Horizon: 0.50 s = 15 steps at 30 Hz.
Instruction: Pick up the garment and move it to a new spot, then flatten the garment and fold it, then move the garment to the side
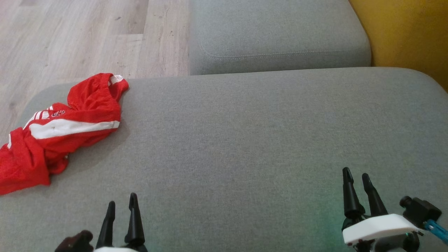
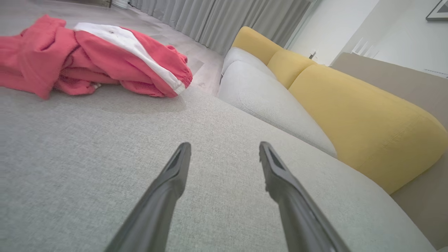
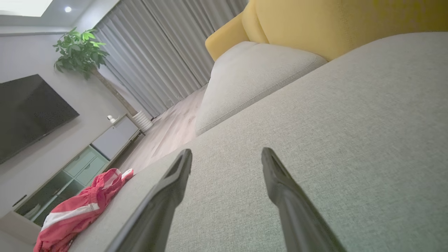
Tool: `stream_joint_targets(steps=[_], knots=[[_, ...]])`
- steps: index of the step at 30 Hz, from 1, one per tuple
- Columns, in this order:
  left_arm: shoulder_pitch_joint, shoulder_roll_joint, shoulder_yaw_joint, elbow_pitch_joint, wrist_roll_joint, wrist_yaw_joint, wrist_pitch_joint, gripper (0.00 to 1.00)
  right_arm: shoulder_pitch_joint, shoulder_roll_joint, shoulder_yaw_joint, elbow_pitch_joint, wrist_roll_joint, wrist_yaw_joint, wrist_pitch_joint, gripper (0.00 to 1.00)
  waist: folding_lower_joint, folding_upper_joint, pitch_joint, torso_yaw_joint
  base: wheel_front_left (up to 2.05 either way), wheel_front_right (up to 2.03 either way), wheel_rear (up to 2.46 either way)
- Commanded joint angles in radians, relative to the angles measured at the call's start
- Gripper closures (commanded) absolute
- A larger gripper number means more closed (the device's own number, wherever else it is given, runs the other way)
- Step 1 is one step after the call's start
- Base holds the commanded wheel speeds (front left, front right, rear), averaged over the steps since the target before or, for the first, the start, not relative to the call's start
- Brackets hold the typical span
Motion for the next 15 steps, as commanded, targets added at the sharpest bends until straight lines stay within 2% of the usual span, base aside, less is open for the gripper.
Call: stream_joint_targets(steps=[1, 15], knots=[[-0.02, 0.011, 0.017, -0.035, 0.037, 0.006, -0.018, 0.0, -0.018, -0.007, 0.022, -0.032, -0.038, -0.001, -0.017, 0.0, 0.0, 0.0, -0.001, 0.001, 0.0, 0.0, 0.0], [0.005, 0.014, 0.013, -0.007, 0.191, 0.02, -0.06, 0.0, -0.009, -0.008, 0.051, -0.02, -0.218, -0.001, -0.058, 0.0, 0.0, 0.0, -0.012, 0.007, 0.0, 0.0, 0.0]])
